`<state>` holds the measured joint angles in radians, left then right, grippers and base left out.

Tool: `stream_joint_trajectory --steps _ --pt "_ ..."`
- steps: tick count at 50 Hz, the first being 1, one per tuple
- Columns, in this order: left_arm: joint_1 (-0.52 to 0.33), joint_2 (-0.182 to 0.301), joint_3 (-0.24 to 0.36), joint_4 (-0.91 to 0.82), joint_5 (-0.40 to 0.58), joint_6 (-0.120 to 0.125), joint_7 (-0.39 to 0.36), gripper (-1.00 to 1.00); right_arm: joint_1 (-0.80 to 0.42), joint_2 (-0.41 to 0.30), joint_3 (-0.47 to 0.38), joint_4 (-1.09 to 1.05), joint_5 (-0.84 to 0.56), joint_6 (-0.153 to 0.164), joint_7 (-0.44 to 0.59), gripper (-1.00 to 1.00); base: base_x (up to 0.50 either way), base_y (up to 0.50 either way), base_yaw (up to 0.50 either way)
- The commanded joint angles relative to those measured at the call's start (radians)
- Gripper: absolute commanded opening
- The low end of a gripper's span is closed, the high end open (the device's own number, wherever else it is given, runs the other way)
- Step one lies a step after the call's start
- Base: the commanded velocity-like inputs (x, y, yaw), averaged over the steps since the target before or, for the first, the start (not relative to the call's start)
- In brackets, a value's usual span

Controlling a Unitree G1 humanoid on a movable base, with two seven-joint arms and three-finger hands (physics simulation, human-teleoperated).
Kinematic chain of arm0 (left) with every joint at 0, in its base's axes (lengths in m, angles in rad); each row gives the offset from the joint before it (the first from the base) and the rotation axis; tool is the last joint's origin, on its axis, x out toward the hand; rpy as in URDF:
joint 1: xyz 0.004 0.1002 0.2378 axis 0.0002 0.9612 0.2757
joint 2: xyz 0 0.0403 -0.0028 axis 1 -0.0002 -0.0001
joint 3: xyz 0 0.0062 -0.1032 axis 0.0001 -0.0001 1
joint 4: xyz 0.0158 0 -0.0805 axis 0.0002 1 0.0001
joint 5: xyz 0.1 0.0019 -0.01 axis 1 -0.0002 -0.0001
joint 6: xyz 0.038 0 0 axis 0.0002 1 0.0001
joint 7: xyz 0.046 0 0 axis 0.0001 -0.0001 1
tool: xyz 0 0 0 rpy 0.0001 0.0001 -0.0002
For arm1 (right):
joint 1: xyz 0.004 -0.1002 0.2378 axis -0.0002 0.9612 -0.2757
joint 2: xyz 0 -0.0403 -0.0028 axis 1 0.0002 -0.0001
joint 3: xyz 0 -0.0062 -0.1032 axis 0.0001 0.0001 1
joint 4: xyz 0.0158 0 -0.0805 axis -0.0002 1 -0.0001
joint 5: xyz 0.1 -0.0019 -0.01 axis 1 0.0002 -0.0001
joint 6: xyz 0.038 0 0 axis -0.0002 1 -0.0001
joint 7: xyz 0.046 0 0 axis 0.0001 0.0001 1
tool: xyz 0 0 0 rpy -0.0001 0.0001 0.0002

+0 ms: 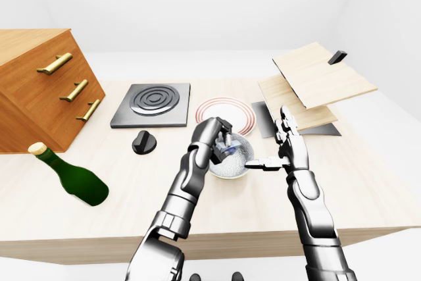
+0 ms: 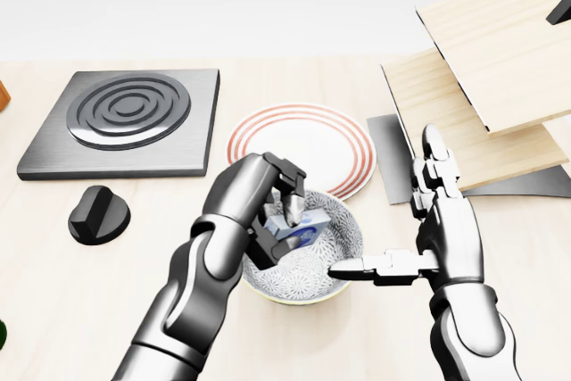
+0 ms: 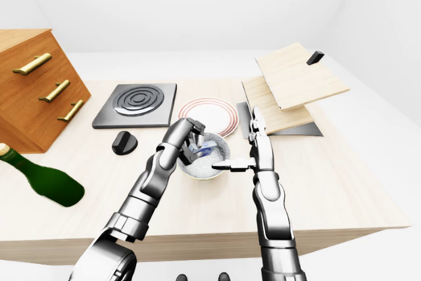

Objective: Pick up the cream cheese and put it in the bowl.

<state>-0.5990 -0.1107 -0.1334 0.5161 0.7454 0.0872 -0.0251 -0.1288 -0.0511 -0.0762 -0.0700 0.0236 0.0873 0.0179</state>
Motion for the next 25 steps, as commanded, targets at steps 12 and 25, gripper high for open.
stream_joint_trajectory --steps 12,25 --pt "0.021 -0.016 -0.019 -0.171 -0.009 0.0 -0.021 -0.83 -0.007 0.001 0.005 0.0 -0.005 0.0 -0.002 1.0 0.0 0.0 0.0" --pt "0.023 -0.014 -0.014 -0.17 -0.01 0.0 -0.02 -0.58 -0.01 0.001 0.006 0.012 -0.006 0.0 0.0 1.0 0.0 0.0 0.0"
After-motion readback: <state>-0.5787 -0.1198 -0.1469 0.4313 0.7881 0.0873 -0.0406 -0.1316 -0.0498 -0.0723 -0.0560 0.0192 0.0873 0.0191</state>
